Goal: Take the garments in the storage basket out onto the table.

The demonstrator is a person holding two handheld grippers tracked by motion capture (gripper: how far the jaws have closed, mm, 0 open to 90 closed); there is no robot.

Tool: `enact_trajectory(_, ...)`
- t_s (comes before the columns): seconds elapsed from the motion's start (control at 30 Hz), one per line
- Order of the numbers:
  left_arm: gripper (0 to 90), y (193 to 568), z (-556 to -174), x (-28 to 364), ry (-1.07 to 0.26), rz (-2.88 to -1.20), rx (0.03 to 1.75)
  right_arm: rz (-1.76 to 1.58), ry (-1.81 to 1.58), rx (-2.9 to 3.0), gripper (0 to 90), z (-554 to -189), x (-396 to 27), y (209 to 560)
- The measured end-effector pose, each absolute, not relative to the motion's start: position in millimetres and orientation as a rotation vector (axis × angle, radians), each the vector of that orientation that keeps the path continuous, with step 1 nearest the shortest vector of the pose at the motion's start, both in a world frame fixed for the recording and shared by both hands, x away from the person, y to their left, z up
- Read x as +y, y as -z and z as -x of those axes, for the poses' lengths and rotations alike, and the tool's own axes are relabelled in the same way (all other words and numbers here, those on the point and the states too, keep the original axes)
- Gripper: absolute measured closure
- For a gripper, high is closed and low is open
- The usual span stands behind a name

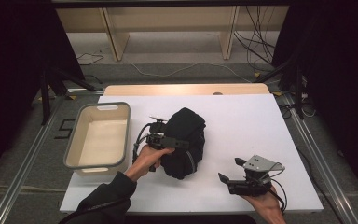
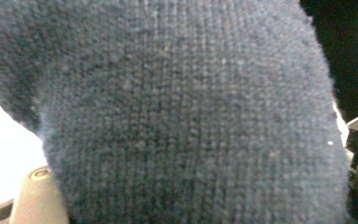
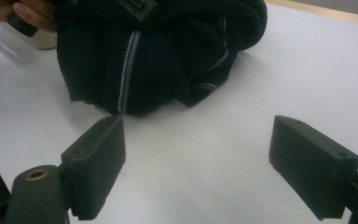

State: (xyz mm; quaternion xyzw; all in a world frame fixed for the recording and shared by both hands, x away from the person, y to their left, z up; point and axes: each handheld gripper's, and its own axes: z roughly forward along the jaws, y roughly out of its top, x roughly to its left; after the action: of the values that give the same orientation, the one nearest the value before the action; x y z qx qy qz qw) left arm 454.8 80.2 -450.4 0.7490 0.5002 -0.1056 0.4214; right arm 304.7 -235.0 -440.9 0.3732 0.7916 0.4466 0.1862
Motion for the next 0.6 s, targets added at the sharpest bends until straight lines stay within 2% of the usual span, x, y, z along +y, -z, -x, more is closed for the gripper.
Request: enact_trajectory(0.6, 15.5, 428.1, -450.5, 99.9, 0.140, -1.915, 1.304, -1.043, -1.258, 2.228, 19.2, -304.5, -235.1, 440.7)
